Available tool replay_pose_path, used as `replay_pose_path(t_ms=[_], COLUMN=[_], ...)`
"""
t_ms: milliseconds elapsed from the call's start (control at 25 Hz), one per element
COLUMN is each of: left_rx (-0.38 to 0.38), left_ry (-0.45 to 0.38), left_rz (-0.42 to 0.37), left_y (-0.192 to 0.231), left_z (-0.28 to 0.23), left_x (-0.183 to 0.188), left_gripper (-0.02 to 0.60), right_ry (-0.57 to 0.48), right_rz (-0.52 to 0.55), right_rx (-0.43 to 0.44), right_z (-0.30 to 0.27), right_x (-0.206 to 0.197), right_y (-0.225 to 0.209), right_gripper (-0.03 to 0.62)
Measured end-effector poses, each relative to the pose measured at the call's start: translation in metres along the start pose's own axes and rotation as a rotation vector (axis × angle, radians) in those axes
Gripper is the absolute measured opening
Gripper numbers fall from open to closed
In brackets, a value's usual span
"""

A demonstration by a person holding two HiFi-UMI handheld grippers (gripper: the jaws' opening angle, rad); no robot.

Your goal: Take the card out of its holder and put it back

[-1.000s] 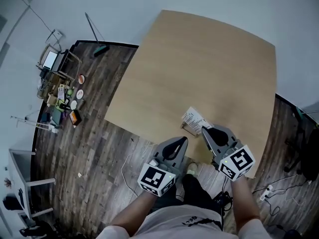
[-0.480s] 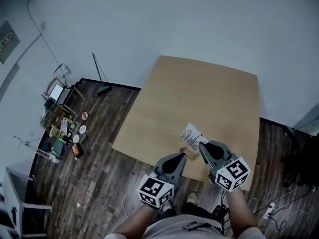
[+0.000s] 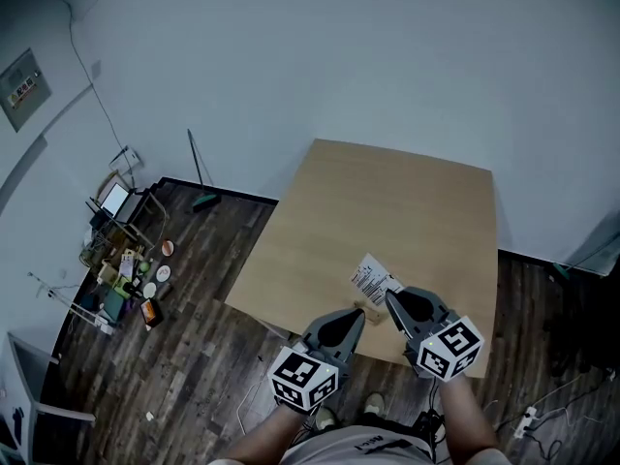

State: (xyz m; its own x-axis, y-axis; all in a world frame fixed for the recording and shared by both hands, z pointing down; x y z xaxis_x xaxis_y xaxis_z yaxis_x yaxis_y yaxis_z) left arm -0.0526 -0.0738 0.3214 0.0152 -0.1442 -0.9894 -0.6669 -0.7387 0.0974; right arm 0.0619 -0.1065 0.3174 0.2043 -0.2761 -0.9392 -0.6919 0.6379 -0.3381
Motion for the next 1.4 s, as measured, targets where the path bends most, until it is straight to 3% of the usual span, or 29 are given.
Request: replay_pose_path(t_ms=[1080, 1400], left_rx=[0.073, 0.119], left_ry=[-0.019, -0.004], left_rz=[0.040, 0.082], left_y=[0.011, 0.029], left_z=[-0.002, -0.015], left_x=[-0.010, -0.040], left_gripper=[0.012, 0.012], right_ry=[0.033, 0.053], right_rz=[-0.006, 0.005], right_rx=[0.000, 0.067], right_z=[0.001, -0.004], right_x=[-0.014, -0.046], right_y=[-0.008, -0.035], right_gripper=[0.025, 0.025])
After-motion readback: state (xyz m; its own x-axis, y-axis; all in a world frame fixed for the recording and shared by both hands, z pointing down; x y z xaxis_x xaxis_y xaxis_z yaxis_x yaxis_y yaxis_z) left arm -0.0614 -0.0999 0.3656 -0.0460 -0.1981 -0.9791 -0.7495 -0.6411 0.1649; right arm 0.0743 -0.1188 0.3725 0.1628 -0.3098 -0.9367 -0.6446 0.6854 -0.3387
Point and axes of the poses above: the fingertips, and each gripper's own axes: z backward along the fingers, y to its left, x out of its top, the point moved 4 cm from there along z, backward along the fingers, and after that the axes turned 9 degrees about -z, right-handed, at the moved point
